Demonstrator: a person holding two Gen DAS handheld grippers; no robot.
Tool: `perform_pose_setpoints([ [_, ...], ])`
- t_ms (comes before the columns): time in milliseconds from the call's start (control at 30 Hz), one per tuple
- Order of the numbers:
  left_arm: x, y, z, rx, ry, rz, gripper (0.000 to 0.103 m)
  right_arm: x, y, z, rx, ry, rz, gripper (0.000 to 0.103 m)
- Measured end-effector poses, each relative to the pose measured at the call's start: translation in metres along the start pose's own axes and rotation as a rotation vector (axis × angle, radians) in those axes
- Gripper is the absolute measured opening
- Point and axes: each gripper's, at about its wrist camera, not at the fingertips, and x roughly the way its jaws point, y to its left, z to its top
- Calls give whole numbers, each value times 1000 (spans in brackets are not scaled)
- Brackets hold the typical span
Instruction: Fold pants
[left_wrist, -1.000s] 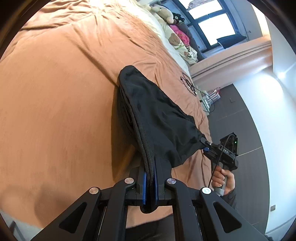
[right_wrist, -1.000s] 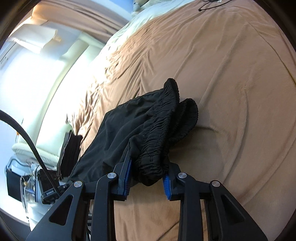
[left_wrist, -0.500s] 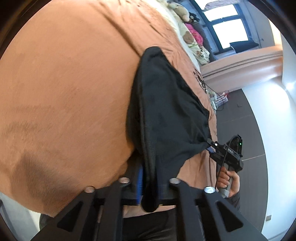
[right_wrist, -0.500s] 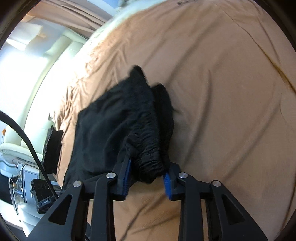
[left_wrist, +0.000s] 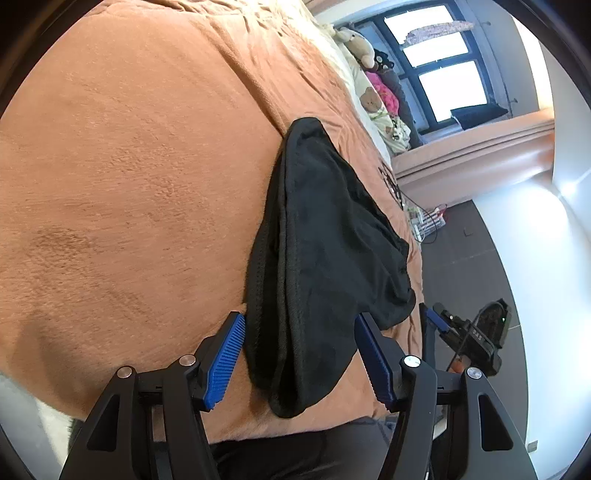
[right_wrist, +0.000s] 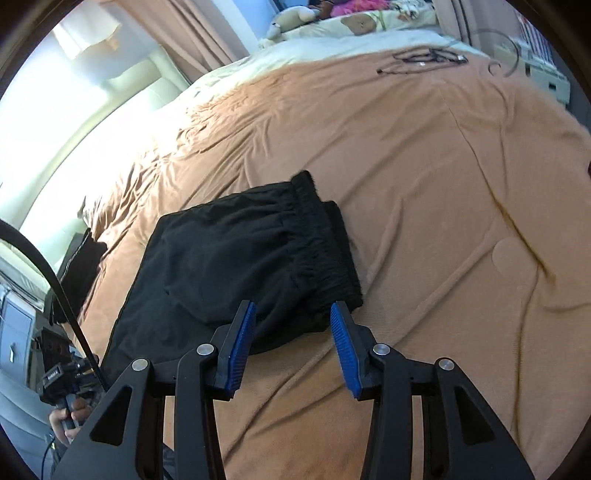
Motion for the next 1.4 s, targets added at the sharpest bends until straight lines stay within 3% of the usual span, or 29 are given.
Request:
perform_pose_setpoints([
  [167,5,0,2,-19,-21,-9,64,6,35,-6,-58,-11,0,40],
  [300,9,-1,5,-41,-39,1,64,1,36,-12,-107,9,-9,40],
  [500,9,-4,0,-56,-58,38,62,13,52,-13,-172,43,68,40],
  [567,9,-6,-2,-56,-52,41,58,24,61,-15,-193,61,82,40],
  [767,10,-4,-9,-74,-33,53,34,53,76,-15,-252,117,121,40],
  [867,9,-1,-12,-86,-24,55,16,70,85,-12,-274,145,139,40],
  [1033,0,-1,-18,-94,-36,54,13,95,96,-6,-306,179,156,40],
  [1233,-5,-4,-18,-95,-41,52,13,136,98,-18,-315,346,113,19],
  [1400,-4,-6,-20,-109,-53,61,13,137,95,-16,-315,377,125,13],
])
